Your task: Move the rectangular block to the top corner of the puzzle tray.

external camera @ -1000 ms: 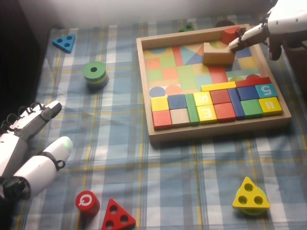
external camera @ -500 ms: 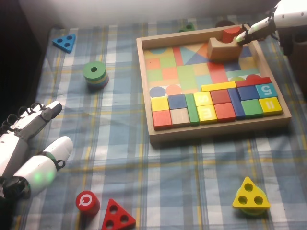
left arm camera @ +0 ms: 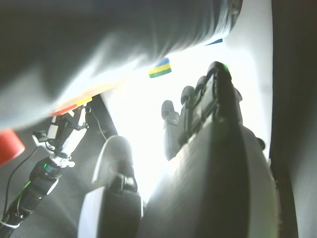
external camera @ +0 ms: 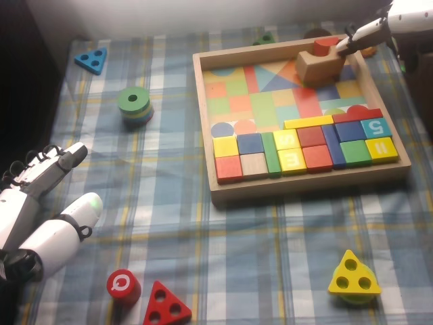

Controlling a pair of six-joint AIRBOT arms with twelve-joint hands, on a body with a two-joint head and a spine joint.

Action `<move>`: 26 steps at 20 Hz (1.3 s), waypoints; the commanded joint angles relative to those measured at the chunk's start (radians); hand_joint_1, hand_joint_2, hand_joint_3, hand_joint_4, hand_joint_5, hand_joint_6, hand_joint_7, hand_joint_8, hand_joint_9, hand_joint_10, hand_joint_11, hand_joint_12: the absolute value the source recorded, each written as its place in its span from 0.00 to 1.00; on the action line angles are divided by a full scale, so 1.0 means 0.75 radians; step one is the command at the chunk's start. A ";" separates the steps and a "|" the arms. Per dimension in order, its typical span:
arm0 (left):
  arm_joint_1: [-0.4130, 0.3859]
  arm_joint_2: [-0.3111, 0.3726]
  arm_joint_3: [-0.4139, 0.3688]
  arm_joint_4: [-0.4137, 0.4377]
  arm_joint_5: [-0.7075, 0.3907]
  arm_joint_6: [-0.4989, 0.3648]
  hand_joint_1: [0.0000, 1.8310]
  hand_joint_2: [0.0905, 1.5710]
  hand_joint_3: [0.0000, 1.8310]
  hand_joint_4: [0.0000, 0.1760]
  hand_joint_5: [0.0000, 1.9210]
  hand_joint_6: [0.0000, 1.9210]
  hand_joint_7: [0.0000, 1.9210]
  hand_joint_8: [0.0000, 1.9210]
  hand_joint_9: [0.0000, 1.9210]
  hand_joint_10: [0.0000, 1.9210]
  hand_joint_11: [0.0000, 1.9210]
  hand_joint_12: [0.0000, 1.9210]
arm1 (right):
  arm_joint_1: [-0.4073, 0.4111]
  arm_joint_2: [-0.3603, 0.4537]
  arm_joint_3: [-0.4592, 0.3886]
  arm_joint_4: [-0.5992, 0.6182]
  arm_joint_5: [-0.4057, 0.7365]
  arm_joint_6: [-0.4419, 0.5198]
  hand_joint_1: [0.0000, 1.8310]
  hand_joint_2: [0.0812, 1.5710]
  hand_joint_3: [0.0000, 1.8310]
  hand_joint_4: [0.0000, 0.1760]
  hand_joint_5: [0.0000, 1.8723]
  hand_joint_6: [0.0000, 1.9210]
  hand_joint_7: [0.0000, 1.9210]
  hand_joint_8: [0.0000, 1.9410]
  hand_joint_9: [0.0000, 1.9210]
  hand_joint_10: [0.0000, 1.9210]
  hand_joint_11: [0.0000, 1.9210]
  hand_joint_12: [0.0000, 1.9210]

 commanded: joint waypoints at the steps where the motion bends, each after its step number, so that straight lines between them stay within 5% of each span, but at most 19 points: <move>1: -0.004 0.011 0.000 0.059 -0.149 -0.009 0.20 0.88 0.00 0.34 0.16 0.00 0.07 0.00 0.00 0.00 0.00 0.00 | 0.008 -0.003 0.010 0.012 -0.047 -0.008 0.99 0.71 0.00 0.00 0.17 0.00 0.71 1.00 0.84 1.00 0.86 1.00; 10: -0.003 0.010 0.000 0.058 -0.150 -0.009 0.23 0.87 0.00 0.33 0.17 0.00 0.08 0.00 0.00 0.00 0.00 0.00 | 0.027 0.026 -0.031 0.066 -0.047 -0.009 0.98 0.71 0.00 0.00 0.18 0.00 0.68 1.00 0.79 1.00 0.82 1.00; 15: -0.003 0.009 -0.001 0.058 -0.150 -0.009 0.21 0.87 0.00 0.43 0.16 0.00 0.08 0.00 0.00 0.00 0.00 0.00 | 0.061 0.058 -0.098 0.071 -0.046 -0.016 1.00 0.72 0.00 0.00 0.16 0.00 0.67 1.00 0.80 1.00 0.84 1.00; 17: -0.003 0.009 -0.001 0.058 -0.151 -0.009 0.20 0.88 0.00 0.33 0.16 0.00 0.08 0.00 0.00 0.00 0.00 0.00 | 0.067 0.059 -0.111 0.071 -0.045 -0.021 1.00 0.71 0.00 0.00 0.18 0.00 0.67 1.00 0.78 1.00 0.81 1.00; 19: -0.003 0.009 0.000 0.058 -0.150 -0.009 0.20 0.87 0.00 0.40 0.16 0.00 0.08 0.00 0.00 0.00 0.00 0.00 | 0.068 0.059 -0.111 0.072 -0.039 -0.021 1.00 0.71 0.00 0.00 0.17 0.00 0.69 1.00 0.80 1.00 0.83 1.00; 26: -0.003 0.009 0.000 0.057 -0.151 -0.009 0.21 0.87 0.00 0.34 0.17 0.00 0.08 0.00 0.00 0.00 0.00 0.00 | 0.065 0.063 -0.112 0.080 -0.025 -0.021 0.98 0.72 0.00 0.00 0.16 0.00 0.65 1.00 0.77 1.00 0.82 1.00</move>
